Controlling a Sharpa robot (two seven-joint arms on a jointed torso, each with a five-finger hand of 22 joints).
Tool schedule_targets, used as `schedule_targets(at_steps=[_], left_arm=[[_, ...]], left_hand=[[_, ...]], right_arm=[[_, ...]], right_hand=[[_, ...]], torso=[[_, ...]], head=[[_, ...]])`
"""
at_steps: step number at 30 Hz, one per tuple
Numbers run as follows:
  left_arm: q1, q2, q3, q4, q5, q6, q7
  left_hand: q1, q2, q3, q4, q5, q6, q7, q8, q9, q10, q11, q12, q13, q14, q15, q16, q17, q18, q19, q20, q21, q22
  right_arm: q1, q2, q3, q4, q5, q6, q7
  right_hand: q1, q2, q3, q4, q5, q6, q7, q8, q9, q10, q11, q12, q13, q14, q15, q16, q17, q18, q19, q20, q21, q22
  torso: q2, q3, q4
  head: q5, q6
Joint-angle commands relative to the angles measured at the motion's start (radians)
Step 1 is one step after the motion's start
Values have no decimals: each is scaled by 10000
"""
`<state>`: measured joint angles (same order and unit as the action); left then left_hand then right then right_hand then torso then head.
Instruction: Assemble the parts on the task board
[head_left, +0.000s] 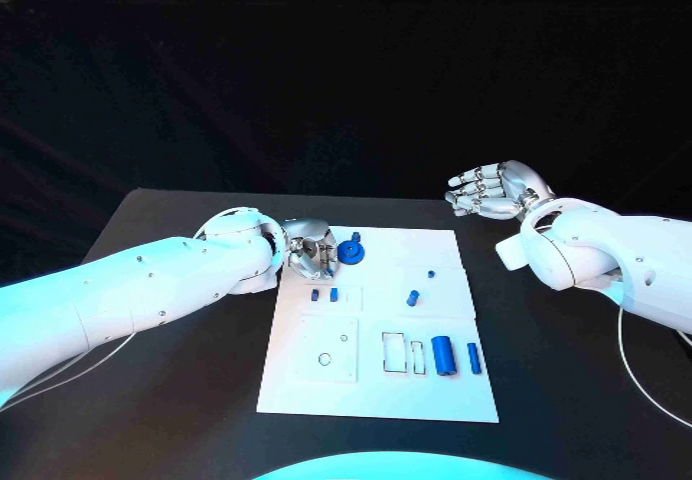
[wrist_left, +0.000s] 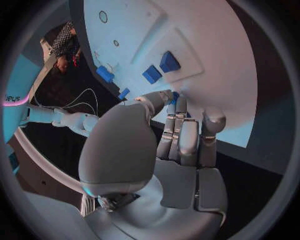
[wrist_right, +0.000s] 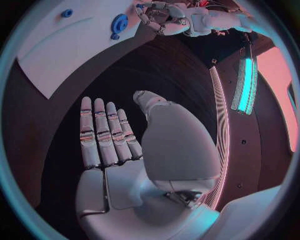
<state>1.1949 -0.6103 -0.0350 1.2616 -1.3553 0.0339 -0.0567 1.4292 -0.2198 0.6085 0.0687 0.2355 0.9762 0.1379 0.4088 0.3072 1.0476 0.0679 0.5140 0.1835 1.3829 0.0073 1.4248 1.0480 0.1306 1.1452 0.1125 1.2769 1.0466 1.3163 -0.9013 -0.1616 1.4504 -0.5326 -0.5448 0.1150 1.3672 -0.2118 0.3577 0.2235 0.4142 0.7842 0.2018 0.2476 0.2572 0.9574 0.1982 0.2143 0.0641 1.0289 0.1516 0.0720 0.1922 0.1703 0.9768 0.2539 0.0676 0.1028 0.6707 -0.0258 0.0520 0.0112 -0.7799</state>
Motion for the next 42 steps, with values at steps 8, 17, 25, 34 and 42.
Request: schedule_targets(at_steps=[8, 17, 25, 34, 42], left_arm=[[-30, 9, -31, 1, 113, 78, 71], [-31, -7, -31, -28, 106, 128, 61], [-31, -57, -30, -91, 94, 99, 62], [-31, -116, -28, -117, 124, 88, 92], [-31, -189, -28, -109, 181, 72, 70]], left_hand=[[-248, -153, -8, -9, 33, -489, 159, -590, -148, -109, 188, -495, -110, -123, 109, -60, -190, 10, -244, 46, -178, -216], [-305, -215, 22, 2, 37, -588, 208, -761, -175, -287, 269, -739, -163, -277, 179, -160, -497, 63, -446, 107, -341, -452], [-336, -288, 13, -6, 32, -740, 221, -903, -203, -309, 283, -839, -175, -324, 198, -190, -565, 77, -493, 138, -393, -509], [-479, -460, -137, 66, 37, -1526, 138, -1448, -366, -342, 266, -1051, -164, -381, 187, -218, -679, 100, -558, 153, -515, -634], [-522, -486, -247, 108, 38, -1680, 87, -1548, -399, -380, 276, -1099, -151, -410, 199, -232, -741, 105, -577, 161, -554, -674]], right_arm=[[-3, 7, 2, 8, -74, 149, 96], [-3, 24, 2, 19, -74, 184, 72], [-3, 13, 2, 17, -77, 214, 31], [-3, 2, 2, 19, -164, 319, -82], [-4, -7, 2, 14, -361, 447, -163]], right_hand=[[-55, 3, -15, -69, 18, 45, 590, -61, -9, 56, -8, -45, -7, 22, 20, -40, -9, 127, 25, 54, 18, -8], [-62, 0, -17, -74, 12, 41, 593, -66, -15, 53, -6, -56, -8, 17, 22, -44, -20, 126, 23, 56, 17, -21], [-62, 0, -17, -74, 12, 41, 593, -66, -15, 53, -6, -56, -8, 17, 22, -44, -20, 126, 23, 56, 17, -21], [-93, -32, -53, -96, -56, 9, 617, -92, -42, 12, 23, -111, -10, -94, 64, -85, -84, 113, -49, 84, -10, -87], [-73, -44, -60, -128, -86, -6, 619, -102, -53, -6, 32, -132, -10, -141, 78, -90, -112, 111, -83, 97, -17, -115]], torso=[[-4, -3, 7], [-1, -1, 7], [0, -3, 1], [-3, -6, 7], [-3, -1, 4]], head=[[-4, -6], [6, 7], [-10, 6], [-22, 10], [-20, 24]])
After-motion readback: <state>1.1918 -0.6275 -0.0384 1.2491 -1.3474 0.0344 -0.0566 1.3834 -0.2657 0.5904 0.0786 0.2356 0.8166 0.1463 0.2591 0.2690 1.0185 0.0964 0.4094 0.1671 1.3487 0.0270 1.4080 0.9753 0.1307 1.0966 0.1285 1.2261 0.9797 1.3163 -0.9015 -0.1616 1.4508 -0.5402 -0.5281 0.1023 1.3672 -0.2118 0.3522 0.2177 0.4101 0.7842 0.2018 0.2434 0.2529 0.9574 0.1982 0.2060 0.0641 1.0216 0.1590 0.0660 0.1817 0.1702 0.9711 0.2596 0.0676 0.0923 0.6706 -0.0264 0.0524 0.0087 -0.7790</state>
